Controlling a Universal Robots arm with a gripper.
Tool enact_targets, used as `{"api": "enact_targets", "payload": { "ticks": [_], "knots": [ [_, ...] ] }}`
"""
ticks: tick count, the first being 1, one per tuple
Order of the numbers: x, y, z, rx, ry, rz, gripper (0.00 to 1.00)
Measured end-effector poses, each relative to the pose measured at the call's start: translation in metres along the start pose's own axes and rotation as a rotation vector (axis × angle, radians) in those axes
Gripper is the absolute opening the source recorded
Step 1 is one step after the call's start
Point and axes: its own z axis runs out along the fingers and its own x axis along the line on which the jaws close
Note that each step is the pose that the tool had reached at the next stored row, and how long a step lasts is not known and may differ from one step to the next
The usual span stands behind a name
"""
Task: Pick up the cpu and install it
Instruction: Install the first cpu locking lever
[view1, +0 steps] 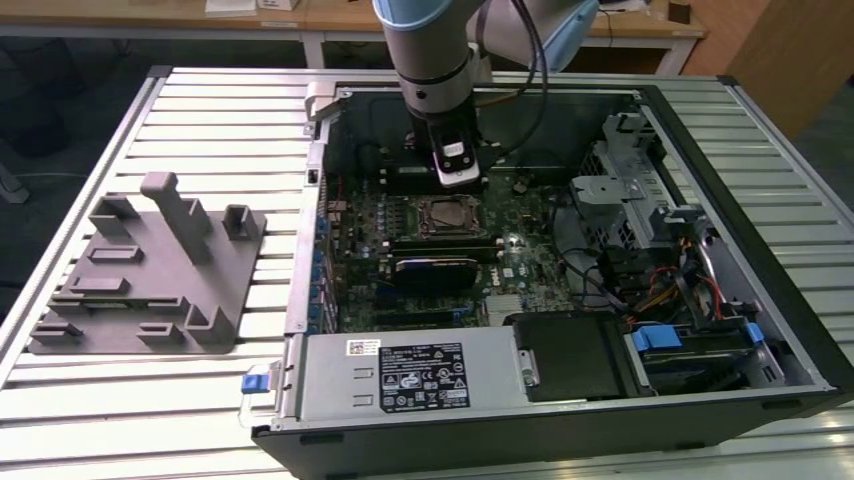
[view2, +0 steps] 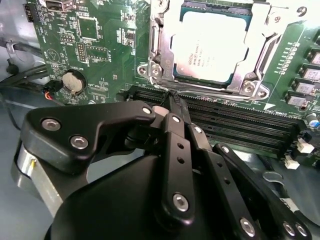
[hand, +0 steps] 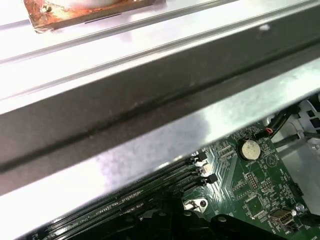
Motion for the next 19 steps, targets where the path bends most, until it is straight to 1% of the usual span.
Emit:
{"api": "enact_targets", "payload": {
  "ticks": [7,8,9,10,11,14,19],
  "knots": [
    [0.0000,0.0000,-0.0001,0.0014,-0.0005,0.000,0.11],
    [0.0000,0.0000,-0.0001,0.0051,-0.0012,-0.001,0.11],
    [-0.0001,0.0000,0.0000,0.0111,-0.0012,-0.002,0.11],
    [-0.0001,0.0000,0.0001,0.0194,0.0008,-0.003,0.11],
    [-0.0001,0.0000,0.0002,0.0307,0.0036,-0.004,0.11],
    [-0.0004,0.0000,0.0006,0.0685,0.0146,-0.007,0.11],
    [-0.0007,0.0001,0.0011,0.1316,0.0376,-0.012,0.11]
  ]
}}
